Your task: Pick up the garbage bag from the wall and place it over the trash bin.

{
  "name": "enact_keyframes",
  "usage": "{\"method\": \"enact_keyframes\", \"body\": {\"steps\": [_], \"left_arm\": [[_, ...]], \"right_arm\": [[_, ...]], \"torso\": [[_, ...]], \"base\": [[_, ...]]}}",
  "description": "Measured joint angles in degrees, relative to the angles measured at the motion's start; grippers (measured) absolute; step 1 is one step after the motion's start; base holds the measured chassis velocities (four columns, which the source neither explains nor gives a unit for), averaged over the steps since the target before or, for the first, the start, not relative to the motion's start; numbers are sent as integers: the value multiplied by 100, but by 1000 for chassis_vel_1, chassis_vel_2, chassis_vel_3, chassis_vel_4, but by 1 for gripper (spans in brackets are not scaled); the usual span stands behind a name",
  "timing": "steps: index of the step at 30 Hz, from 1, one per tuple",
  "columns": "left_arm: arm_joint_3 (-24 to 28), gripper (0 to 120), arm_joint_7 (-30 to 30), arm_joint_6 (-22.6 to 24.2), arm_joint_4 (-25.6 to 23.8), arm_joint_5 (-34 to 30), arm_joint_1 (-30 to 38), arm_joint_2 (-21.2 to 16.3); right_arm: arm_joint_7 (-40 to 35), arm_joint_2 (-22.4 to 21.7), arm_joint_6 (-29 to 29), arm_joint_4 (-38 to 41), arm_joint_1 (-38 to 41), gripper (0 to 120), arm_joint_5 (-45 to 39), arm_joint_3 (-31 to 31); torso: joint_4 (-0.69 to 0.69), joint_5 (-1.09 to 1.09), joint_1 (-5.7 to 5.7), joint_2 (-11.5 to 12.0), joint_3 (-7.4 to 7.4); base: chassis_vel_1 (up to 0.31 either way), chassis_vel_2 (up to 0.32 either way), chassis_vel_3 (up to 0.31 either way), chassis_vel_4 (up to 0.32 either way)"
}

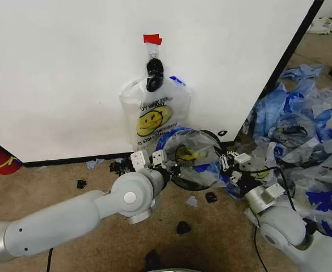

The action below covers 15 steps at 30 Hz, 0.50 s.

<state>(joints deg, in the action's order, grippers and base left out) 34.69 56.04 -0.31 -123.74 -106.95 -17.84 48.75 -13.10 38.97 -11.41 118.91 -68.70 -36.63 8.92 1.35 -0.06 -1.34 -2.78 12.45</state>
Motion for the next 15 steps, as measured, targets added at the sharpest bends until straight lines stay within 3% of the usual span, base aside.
{"method": "enact_keyframes", "body": {"steps": [15], "left_arm": [[-257,0,-86,-18,-306,106,-453,-257]], "right_arm": [[-225,325,45,-238,177,0,-465,-110]], "torso": [[0,0,0,0,0]], "base": [[0,0,0,0]]}}
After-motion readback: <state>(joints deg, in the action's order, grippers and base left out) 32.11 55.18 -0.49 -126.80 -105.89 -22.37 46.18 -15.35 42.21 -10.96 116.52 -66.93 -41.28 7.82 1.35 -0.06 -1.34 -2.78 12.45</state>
